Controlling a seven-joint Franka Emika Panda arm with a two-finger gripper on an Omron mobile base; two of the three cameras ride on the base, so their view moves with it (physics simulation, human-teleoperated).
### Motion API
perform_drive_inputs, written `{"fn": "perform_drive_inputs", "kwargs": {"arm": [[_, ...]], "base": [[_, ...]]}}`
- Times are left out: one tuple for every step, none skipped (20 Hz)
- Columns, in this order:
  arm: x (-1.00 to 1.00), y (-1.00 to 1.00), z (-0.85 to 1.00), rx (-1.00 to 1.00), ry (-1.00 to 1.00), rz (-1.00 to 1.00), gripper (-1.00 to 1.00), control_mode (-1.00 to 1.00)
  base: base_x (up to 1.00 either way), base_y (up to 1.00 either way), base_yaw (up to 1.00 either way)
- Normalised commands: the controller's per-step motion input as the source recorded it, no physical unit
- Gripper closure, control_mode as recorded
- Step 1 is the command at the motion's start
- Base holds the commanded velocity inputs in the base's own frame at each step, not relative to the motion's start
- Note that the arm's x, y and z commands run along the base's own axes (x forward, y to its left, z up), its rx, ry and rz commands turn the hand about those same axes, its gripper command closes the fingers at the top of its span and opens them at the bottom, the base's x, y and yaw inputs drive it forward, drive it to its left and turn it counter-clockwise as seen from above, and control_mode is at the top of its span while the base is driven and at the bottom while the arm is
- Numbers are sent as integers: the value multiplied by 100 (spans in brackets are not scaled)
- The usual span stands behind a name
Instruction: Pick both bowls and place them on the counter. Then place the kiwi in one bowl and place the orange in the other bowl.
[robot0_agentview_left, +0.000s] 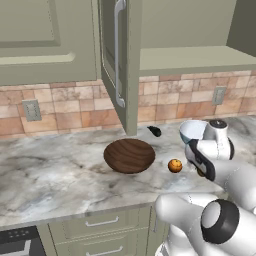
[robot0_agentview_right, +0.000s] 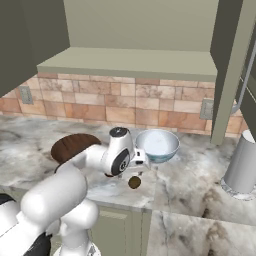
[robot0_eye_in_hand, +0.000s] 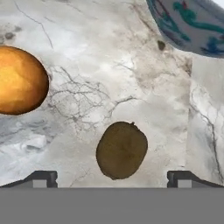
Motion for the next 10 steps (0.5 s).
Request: {"fn": "perform_drive_inputs", "kwargs": {"arm": [[22,-3,-47,0,14,23,-100,-100],[31,-8,-48,0,13,22,-100,-100],[28,-12,-40,0,13,19,-100,-100],[27,-16,-38,0,17,18,-100,-100],[24,-20,-31,0,17,17,-100,-100],[13,-20,-23,0,15,14,-100,-100],[7,-21,-21,0,15,13,-100,-100],[3,-21,-20,0,15,13,-100,-100],[3,-17,-22,0,13,13,-100,-100],[5,-14,-20,0,10,12,-100,-100]], "base": [[0,0,0],[0,0,0],[0,0,0],[0,0,0],[0,0,0],[0,0,0],[0,0,0],[0,0,0],[0,0,0],[0,0,0]]}}
